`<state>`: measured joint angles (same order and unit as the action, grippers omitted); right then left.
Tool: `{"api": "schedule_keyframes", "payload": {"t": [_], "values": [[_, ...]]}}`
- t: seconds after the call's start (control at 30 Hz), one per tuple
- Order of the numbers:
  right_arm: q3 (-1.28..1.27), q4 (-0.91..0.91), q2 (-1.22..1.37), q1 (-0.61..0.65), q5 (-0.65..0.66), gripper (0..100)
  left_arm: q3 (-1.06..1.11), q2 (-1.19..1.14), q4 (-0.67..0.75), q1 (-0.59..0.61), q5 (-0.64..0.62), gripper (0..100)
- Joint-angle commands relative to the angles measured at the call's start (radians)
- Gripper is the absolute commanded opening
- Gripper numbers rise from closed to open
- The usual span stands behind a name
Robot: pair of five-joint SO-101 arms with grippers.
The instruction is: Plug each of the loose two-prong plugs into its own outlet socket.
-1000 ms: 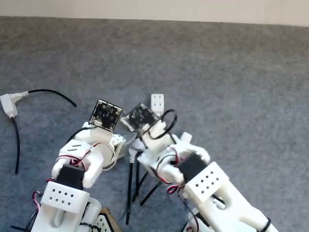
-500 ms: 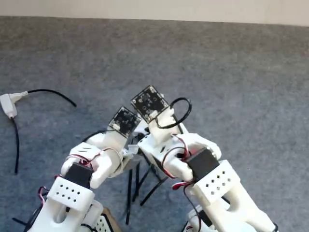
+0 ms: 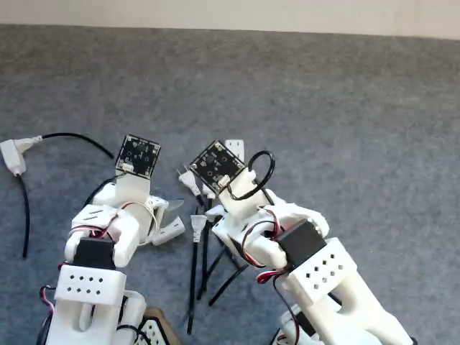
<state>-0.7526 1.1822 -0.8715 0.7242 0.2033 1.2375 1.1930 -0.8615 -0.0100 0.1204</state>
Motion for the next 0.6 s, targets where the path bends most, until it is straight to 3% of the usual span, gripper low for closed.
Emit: {"api": "schedule_keyframes", "payload": {"t": [0.0, 0.13, 0.57], "values": [[0.054, -0.004, -0.012, 0.050, -0.021, 0.5, -0.044, 0.007, 0.008, -0.105, -0.015, 32], [0.058, -0.019, -0.012, 0.062, -0.037, 0.5, -0.015, 0.007, 0.008, -0.186, -0.015, 32], [0.062, -0.022, -0.010, 0.058, -0.041, 0.5, 0.047, 0.007, 0.005, -0.280, -0.014, 32]]}}
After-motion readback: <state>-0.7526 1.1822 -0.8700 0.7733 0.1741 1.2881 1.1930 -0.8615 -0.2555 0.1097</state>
